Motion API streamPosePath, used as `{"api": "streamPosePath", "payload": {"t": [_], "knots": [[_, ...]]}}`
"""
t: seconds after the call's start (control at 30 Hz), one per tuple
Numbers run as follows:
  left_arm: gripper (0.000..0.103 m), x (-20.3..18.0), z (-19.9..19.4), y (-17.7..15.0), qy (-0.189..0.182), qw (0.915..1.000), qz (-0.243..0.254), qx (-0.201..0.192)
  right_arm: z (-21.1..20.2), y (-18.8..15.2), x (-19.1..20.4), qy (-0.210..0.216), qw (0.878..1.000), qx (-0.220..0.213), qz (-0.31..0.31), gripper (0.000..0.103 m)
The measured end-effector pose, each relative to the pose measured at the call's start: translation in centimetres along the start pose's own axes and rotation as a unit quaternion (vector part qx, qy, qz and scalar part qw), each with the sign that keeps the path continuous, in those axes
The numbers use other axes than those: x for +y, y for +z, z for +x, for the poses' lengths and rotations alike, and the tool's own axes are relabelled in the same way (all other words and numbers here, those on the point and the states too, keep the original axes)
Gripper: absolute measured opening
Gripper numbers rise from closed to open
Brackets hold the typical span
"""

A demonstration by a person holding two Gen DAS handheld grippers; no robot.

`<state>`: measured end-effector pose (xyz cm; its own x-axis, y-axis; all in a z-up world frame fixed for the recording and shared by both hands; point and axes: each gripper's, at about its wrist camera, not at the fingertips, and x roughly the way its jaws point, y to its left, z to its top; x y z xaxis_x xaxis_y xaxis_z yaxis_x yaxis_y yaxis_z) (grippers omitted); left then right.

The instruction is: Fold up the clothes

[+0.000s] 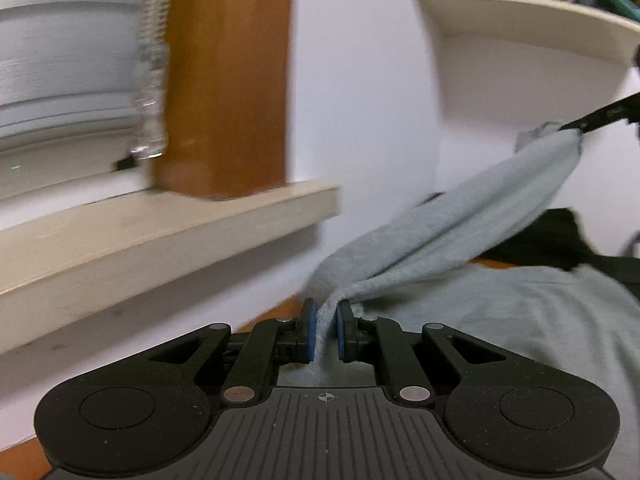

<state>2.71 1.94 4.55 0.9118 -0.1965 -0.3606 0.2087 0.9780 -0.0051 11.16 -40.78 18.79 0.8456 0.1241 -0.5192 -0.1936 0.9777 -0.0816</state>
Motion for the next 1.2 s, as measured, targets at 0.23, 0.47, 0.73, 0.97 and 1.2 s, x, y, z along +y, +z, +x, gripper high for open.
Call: {"api": "streamPosePath", "payload": {"t": [0.23,0.47,0.73,0.97,1.2], "knots": [[0.011,-0.6,0.1,-0.3,-0.011,0.9998,0.011,0.016,1.1,-2.5,1.9,0.051,0.995,0.078,-0.018,0.043],[0.012,-0.9,0.3,-0.4,-0.017,0.9994,0.019,0.025,8.7,-3.0,9.5,0.13,0.988,0.086,-0.018,0.051],[0.012,-1.8,0.7,-0.6,-0.029,0.9976,0.044,0.045,14.6,-1.7,17.6,0.204,0.975,0.093,0.001,0.058],[0.012,-2.6,1.0,-1.0,-0.051,0.9943,0.067,0.066,17.8,-1.1,21.8,0.232,0.966,0.114,0.006,0.059],[0.012,-3.0,1.2,-1.1,-0.061,0.992,0.08,0.076,17.2,-1.2,23.5,0.232,0.965,0.114,-0.035,0.034]]}}
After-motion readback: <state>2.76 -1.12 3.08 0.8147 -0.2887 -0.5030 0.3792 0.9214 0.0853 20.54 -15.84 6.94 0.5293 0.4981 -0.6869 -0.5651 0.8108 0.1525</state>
